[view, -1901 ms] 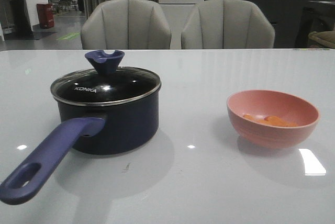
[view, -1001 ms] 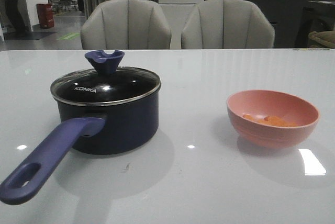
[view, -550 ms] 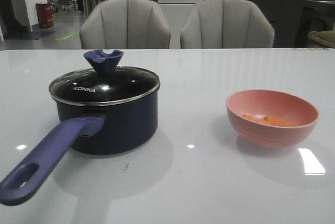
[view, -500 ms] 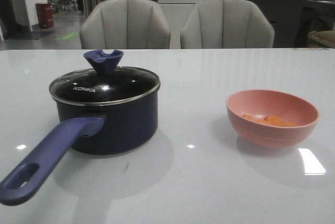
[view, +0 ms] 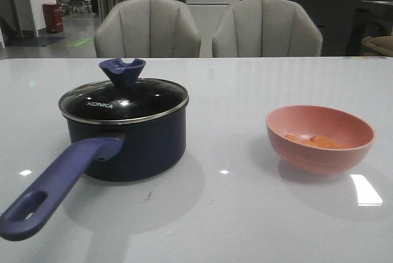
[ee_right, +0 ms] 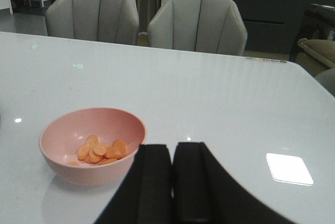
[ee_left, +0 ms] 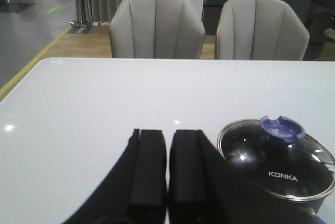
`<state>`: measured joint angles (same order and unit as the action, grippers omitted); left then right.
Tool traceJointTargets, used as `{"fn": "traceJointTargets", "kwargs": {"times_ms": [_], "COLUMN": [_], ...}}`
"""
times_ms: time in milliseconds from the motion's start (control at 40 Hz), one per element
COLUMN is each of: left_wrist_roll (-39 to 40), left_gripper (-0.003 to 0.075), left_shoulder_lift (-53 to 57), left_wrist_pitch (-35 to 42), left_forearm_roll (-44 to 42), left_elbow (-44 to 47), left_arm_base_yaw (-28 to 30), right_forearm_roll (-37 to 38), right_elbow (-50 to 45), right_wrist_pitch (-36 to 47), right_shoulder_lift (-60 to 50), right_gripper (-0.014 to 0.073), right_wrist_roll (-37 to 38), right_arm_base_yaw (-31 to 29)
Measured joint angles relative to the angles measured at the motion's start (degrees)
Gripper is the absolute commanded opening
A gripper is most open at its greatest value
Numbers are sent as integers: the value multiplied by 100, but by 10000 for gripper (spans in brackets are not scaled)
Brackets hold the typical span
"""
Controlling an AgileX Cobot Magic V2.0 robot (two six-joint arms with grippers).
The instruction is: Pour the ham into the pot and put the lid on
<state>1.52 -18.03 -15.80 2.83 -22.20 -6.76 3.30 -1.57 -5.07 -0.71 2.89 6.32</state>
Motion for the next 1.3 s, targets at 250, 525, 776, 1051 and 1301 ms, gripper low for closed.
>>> {"fn": "traceJointTargets", "kwargs": {"times_ms": [250,525,776,1051,1301], "left_wrist_roll": [0,0,0,0,0], "left_gripper": [113,288,523,520,530], "left_shoulder_lift": [-262,-414,-416,-416,-854], "left_wrist_pitch": [-28,-26,51,464,-78], "left_forearm_roll": [0,-10,-10,-76,227], "left_elbow": [135,80,-10,169,-231], "left_arm_base_yaw": [0,0,0,0,0], "right_forearm_roll": [0,0,0,0,0], "right_elbow": [0,0,0,0,0], "right_wrist_pitch": [0,0,0,0,0], "right_shoulder_lift": [0,0,0,0,0], "right_gripper": [148,148,148,148,148], "right_wrist_roll": [0,0,0,0,0], "right_arm_base_yaw": [0,0,0,0,0]}}
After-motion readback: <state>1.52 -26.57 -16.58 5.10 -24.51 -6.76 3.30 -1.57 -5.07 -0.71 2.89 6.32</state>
